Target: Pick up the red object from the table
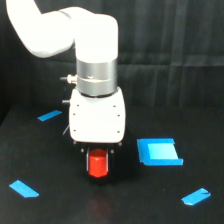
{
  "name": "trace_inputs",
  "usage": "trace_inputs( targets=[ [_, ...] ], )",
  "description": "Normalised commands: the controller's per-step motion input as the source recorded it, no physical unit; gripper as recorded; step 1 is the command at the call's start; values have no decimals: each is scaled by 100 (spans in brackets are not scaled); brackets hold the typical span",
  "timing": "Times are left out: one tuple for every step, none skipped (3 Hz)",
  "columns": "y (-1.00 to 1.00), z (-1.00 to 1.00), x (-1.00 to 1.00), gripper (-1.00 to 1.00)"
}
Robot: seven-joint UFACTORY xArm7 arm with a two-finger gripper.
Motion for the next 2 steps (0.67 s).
trace_inputs(
  targets=[
    [15,95,-6,-100],
    [18,97,15,-100]
  ],
)
